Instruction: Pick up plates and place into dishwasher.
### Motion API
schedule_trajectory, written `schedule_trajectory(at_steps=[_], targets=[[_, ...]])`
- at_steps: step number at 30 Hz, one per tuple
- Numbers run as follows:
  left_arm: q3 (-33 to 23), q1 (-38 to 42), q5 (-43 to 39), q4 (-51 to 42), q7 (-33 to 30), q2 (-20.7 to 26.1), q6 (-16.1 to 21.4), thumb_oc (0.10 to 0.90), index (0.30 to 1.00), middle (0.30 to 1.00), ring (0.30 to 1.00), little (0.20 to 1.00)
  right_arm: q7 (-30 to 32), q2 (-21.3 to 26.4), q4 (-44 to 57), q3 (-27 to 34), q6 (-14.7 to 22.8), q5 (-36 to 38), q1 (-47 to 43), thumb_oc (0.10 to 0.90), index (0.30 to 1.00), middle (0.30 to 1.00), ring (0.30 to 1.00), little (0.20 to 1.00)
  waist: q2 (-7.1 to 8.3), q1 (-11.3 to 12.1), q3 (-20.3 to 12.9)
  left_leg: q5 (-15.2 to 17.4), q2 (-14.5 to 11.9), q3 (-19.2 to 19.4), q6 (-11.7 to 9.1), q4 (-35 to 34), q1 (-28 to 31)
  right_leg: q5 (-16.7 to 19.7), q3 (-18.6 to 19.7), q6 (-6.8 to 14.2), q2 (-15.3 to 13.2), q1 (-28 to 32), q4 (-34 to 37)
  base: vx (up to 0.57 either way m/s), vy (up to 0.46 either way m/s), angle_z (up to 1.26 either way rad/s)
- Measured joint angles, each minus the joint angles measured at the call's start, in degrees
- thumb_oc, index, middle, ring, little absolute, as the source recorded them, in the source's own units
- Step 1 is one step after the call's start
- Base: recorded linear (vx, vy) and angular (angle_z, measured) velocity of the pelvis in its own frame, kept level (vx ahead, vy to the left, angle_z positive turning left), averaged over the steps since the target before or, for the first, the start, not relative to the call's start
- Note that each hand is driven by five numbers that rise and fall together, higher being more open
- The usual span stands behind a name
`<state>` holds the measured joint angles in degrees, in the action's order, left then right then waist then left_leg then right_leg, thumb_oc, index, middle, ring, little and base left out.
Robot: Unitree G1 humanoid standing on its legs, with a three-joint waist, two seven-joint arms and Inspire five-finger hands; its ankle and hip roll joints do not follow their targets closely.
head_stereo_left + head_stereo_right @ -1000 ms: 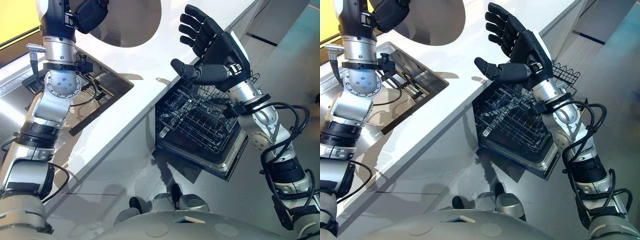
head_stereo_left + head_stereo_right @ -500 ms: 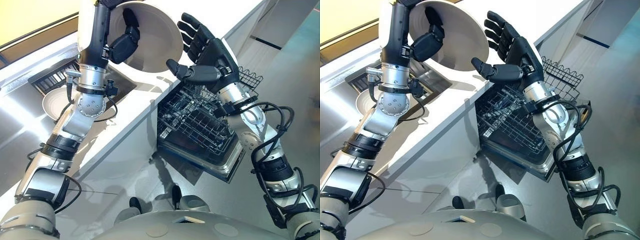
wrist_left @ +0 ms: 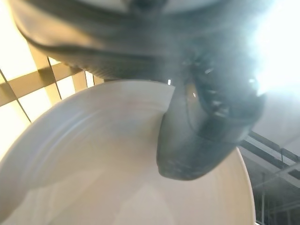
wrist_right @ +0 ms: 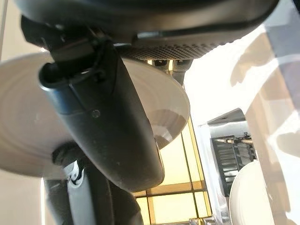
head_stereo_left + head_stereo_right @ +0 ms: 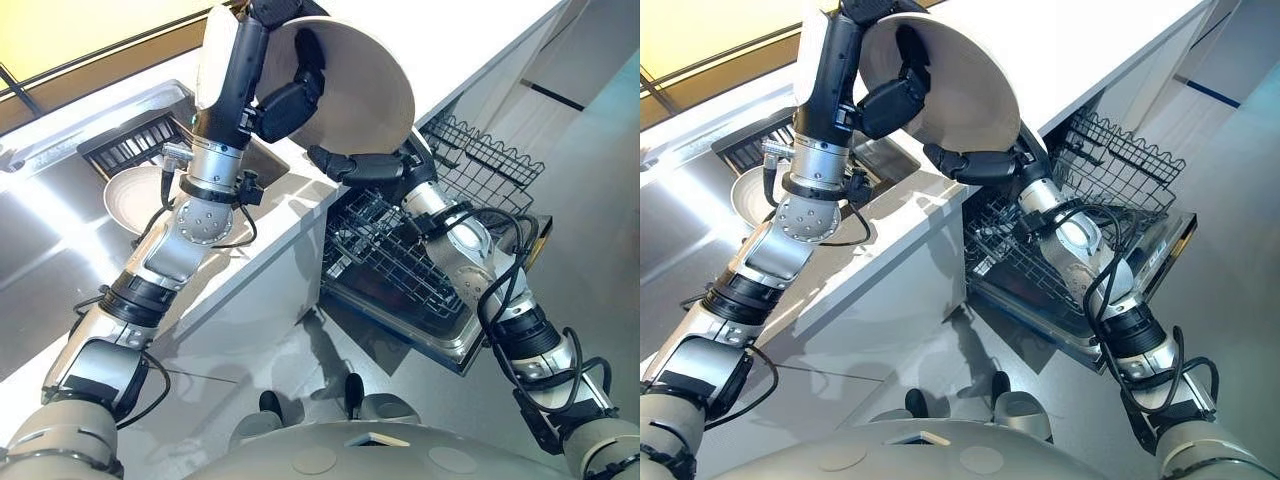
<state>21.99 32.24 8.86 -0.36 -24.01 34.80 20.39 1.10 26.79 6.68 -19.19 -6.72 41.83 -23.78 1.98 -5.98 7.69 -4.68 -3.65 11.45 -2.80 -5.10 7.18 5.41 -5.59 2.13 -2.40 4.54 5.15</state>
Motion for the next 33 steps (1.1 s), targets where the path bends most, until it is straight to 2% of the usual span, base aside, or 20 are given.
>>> schedule_trajectory(at_steps=[15, 20, 27, 28, 29, 31, 32, 33], targets=[[0.3, -0.9, -3.3, 0.0, 2.8, -1.9, -3.0, 0.1, 0.3, 0.3, 0.3, 0.2, 5.0, -1.2, -0.8, 0.0, 1.5, -0.3, 0.0, 0.8, 0.9, 0.9, 0.9, 0.9, -0.03, 0.1, 0.0, -0.2, 0.0, -0.6, 0.0, 0.0, 0.0, 0.0, -0.2, 0.0, 0.0, 0.1, 0.0, 0.0, 0.0, 0.0], [0.5, -4.0, -3.3, 1.5, 3.1, -2.0, -4.1, 0.1, 0.3, 0.3, 0.3, 0.2, 5.0, -1.1, -0.8, 0.1, 4.7, -1.9, 0.0, 0.8, 0.9, 0.9, 0.9, 0.9, -0.44, 0.1, -0.3, -0.2, 0.0, -0.7, 0.0, 0.0, 0.0, 0.0, -0.1, 0.0, 0.0, 0.0, 0.0, 0.0, 0.0, 0.0], [0.3, -6.4, -4.4, 1.9, 2.9, -2.8, -4.1, 0.1, 0.3, 0.3, 0.3, 0.2, 4.5, -1.1, -0.8, 0.1, 4.8, -3.7, 0.0, 0.8, 0.9, 0.9, 0.9, 0.9, -0.45, 0.4, -0.3, -0.2, 0.0, -0.8, 0.0, 0.0, 0.0, 0.0, -0.1, 0.0, 0.1, 0.0, 0.0, 0.0, 0.0, 0.0], [0.3, -6.4, -4.5, 2.0, 2.9, -2.8, -4.1, 0.1, 0.3, 0.3, 0.3, 0.2, 4.3, -1.1, -0.8, 0.1, 4.8, -3.6, 0.0, 0.737, 0.846, 0.846, 0.846, 0.837, -0.45, 0.5, -0.3, -0.2, 0.0, -0.8, 0.0, 0.0, 0.0, 0.0, -0.1, 0.0, 0.1, 0.0, 0.0, 0.0, 0.0, 0.0], [0.3, -6.5, -4.8, 2.0, 3.0, -2.9, -4.1, 0.1, 0.3, 0.3, 0.3, 0.2, 3.9, -1.1, -0.8, 0.1, 4.8, -3.5, 0.0, 0.493, 0.636, 0.636, 0.636, 0.593, -0.46, 0.5, -0.3, -0.2, 0.0, -0.8, 0.0, 0.0, 0.0, 0.0, -0.1, 0.0, 0.1, 0.0, 0.0, 0.0, 0.0, 0.0], [0.1, -6.8, -5.0, 2.3, 3.0, -3.0, -4.1, 0.1, 0.3, 0.3, 0.3, 0.2, 3.1, -1.1, -0.8, 0.1, 4.8, -2.8, 0.0, 0.353, 0.516, 0.516, 0.516, 0.453, -0.47, 0.6, -0.3, -0.2, 0.0, -0.8, 0.0, 0.0, 0.0, 0.0, -0.1, 0.0, 0.1, 0.0, 0.0, 0.0, 0.0, 0.0], [0.0, -6.8, -5.0, 3.0, 3.0, -3.2, -3.9, 0.1, 0.3, 0.3, 0.3, 0.2, 3.0, -1.1, -0.8, 0.1, 4.7, -1.9, 0.0, 0.314, 0.484, 0.484, 0.484, 0.414, -0.48, 0.7, -0.3, -0.2, 0.0, -0.8, 0.0, 0.0, 0.0, 0.0, -0.2, 0.0, 0.1, 0.0, 0.0, 0.0, 0.0, 0.0], [0.0, -6.9, -5.0, 3.6, 3.1, -3.4, -3.9, 0.1, 0.3, 0.3, 0.3, 0.2, 2.8, -1.2, -0.8, 0.2, 4.7, -0.7, 0.0, 0.188, 0.375, 0.375, 0.375, 0.288, -0.5, 0.7, -0.3, -0.2, 0.0, -0.8, 0.0, 0.0, 0.0, 0.0, -0.1, 0.0, 0.1, 0.0, 0.0, 0.0, 0.0, 0.0]])
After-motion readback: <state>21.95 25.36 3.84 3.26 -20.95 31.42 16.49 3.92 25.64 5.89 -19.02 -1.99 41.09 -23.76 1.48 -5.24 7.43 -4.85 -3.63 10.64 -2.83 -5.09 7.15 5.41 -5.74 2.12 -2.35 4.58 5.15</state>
